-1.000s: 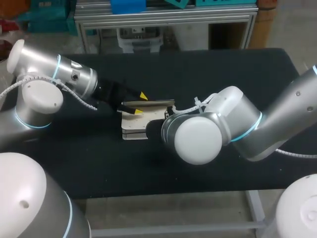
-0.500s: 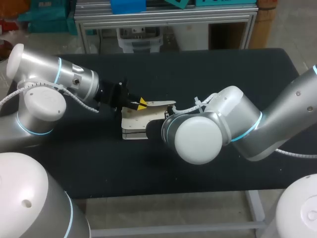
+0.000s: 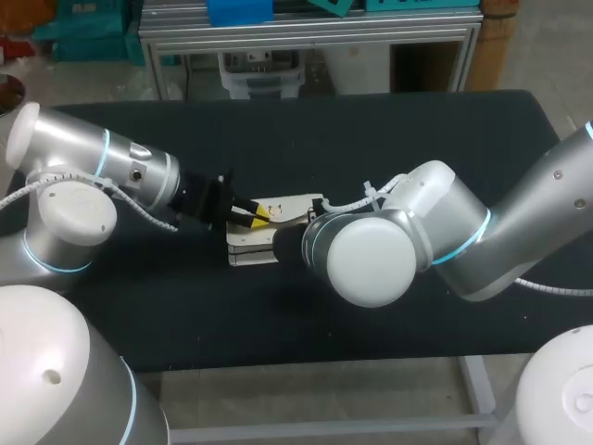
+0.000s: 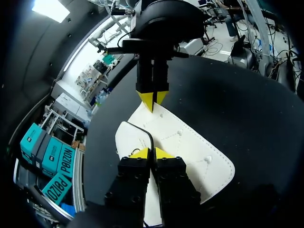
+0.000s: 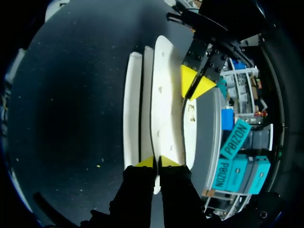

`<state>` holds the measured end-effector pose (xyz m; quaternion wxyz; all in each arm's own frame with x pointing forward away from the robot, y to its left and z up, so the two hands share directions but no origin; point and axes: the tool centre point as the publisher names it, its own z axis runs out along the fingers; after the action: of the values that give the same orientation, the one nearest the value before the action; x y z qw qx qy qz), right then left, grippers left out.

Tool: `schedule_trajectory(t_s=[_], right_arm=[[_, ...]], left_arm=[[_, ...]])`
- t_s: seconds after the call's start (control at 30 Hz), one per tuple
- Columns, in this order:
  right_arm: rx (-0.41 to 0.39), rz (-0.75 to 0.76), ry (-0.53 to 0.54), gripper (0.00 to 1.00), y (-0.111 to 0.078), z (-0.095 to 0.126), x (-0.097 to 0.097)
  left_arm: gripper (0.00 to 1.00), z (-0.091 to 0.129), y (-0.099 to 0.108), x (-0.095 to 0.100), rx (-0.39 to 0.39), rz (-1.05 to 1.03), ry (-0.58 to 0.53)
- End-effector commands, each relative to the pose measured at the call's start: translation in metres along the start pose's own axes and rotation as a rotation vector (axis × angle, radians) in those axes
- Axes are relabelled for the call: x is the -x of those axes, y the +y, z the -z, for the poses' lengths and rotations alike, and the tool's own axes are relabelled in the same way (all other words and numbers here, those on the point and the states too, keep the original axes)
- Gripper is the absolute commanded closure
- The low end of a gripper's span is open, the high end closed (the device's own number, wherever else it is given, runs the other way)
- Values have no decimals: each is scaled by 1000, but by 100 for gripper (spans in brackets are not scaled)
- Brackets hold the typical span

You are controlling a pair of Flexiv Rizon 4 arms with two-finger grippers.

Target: Pick up the bag, open it, inspect its contents, close it, and place it on the opposite side

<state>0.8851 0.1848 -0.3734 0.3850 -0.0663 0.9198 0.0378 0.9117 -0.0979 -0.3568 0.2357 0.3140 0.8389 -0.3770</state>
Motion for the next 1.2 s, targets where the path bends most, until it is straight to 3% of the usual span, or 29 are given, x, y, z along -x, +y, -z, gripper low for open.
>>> schedule_trajectory(t_s=[0.03, 0.4, 0.67, 0.93, 1.2], right_arm=[[57, 1, -537, 100, -4, -3, -4], [57, 1, -537, 100, -4, -3, -4], [57, 1, -537, 100, -4, -3, -4], [57, 1, -537, 100, -4, -3, -4], [57, 1, -537, 100, -4, -3, -4]], left_arm=[[100, -11, 1, -4, -8, 4, -2], [100, -7, -6, -7, -12, -12, -6], [100, 16, -6, -16, -5, -14, -26], [100, -5, -9, -18, 50, -50, -73], [100, -10, -18, -8, 35, -63, -156]])
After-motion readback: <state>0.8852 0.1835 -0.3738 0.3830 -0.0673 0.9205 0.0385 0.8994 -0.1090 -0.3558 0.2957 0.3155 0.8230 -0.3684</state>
